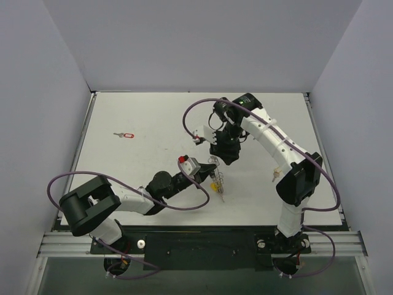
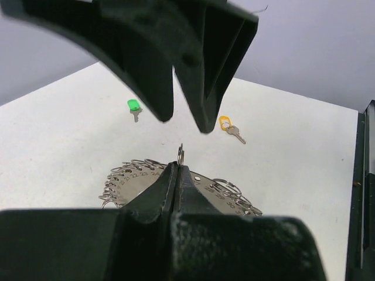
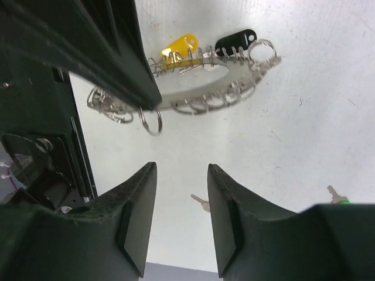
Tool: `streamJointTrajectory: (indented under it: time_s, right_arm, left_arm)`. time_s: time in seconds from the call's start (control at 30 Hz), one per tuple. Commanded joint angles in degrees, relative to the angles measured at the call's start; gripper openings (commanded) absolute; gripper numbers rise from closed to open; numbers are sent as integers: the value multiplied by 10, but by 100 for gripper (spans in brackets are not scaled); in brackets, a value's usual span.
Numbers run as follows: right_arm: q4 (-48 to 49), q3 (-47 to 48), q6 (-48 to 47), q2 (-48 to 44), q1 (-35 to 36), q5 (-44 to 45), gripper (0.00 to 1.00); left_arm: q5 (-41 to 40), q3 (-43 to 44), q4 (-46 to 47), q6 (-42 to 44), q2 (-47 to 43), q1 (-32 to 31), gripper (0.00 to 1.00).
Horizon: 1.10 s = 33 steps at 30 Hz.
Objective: Put the keys on the keyring
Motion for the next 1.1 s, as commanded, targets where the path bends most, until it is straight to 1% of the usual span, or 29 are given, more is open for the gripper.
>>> streamJointTrajectory:
  time_s: [0.0,0.03,0.07,0.1,0.13,0.17,0.2,0.23,0.33,0.43,0.63,0.67,0.83,1.07]
  right_arm:
    - [-75,-5,-6,-54,-36,-95,38]
    - [-65,-27,-19,-70,-52,-109,38]
    - [-41,-41,-36,-79,-60,-149,39]
    - [-19,-78,-78,-105,-82,-172,40]
    - [-2,-119,-96,-114,-94,-228,45]
    - [17,-136,-149,-137,-119,-254,49]
    - [23,-167,-172,-144,-140,-304,54]
    - [36,-179,-207,-152,-147,-329,56]
    - [38,-200,-247,-141,-150,-387,56]
    - [39,-201,-276,-105,-150,-438,54]
    - [21,-173,-309,-42,-145,-465,49]
    - [13,-168,-327,-31,-144,-468,49]
    - [-23,-152,-354,-7,-135,-474,44]
    - [-33,-138,-357,9,-123,-473,43]
  left_arm:
    - [-23,-18,117,-48,-30,5,0]
    - [-24,-25,129,-57,-31,6,0]
    - [-25,-26,134,-60,-31,7,0]
    - [-29,-31,141,-65,-31,7,0]
    - [-30,-33,144,-68,-34,7,0]
    - [-33,-38,150,-70,-36,7,0]
    - [-34,-40,157,-72,-37,7,0]
    - [-34,-44,158,-73,-38,8,0]
    - [-34,-44,161,-72,-40,7,0]
    - [-33,-41,162,-71,-40,8,0]
    - [-33,-42,160,-70,-47,8,0]
    - [-34,-41,159,-70,-48,7,0]
    - [-30,-39,159,-69,-47,8,0]
    - [-29,-37,158,-70,-48,7,0]
